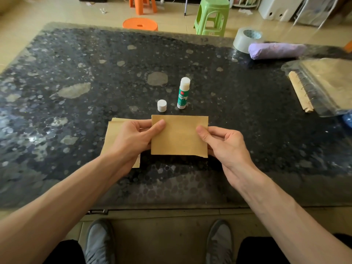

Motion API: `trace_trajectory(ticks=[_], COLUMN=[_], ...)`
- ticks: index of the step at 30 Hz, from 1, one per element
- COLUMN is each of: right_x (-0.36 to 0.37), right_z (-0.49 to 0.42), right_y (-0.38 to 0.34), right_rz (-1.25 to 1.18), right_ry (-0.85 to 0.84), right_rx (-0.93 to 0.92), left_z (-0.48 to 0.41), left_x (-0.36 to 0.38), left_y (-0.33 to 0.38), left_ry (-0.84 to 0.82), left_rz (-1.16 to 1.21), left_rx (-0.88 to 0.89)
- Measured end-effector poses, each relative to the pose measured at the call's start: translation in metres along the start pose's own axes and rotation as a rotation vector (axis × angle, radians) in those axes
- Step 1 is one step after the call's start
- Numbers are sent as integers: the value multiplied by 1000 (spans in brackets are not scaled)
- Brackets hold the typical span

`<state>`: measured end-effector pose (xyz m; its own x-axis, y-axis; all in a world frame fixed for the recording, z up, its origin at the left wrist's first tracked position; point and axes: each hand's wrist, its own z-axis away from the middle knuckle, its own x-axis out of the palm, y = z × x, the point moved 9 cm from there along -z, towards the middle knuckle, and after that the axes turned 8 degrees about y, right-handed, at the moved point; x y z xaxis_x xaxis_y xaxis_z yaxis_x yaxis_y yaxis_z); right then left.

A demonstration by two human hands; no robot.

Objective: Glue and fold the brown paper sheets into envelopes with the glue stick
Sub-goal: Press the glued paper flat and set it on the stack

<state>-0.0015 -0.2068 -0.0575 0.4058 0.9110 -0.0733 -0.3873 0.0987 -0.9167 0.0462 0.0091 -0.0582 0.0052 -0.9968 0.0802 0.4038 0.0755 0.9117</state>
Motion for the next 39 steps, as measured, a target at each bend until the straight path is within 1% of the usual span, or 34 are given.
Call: trace_trajectory(ticks=[3, 6, 8, 11, 13, 15, 19, 21, 29, 33, 36, 39], right_x=[-1, 2, 4, -3, -4, -2, 5, 5, -26, -58, -77, -86], right_z=[-3, -1, 0, -2, -3, -3, 1, -1, -18, -33, -51, -72], right_y=[1, 2, -2, -4, -4, -3, -3, -4, -5, -17, -28, -37], right_rz=[5, 21, 25, 18, 24, 20, 86, 108, 85, 53, 26, 31], right_ry=[15, -43, -59, 22, 36, 12, -110, -121, 112, 247, 337, 376], right_rx=[10, 22, -10, -40, -35, -21, 10, 19, -28, -48, -67, -86], left_z=[0, 0, 1, 2, 1, 0, -1, -2, -8, -14, -16, -17], left_x=[1, -1, -1, 2, 1, 0, -2, -5, 2, 15, 33, 52], left_y=[1, 4, 3, 2, 3, 3, 3, 5, 8, 16, 19, 25], left_ry=[-2, 13, 16, 6, 9, 11, 25, 47, 56, 47, 10, -12], left_rz=[19, 23, 8, -16, -9, 5, 17, 19, 23, 18, 10, -72], left_rx=[3, 15, 17, 15, 10, 10, 20, 38, 73, 144, 186, 267])
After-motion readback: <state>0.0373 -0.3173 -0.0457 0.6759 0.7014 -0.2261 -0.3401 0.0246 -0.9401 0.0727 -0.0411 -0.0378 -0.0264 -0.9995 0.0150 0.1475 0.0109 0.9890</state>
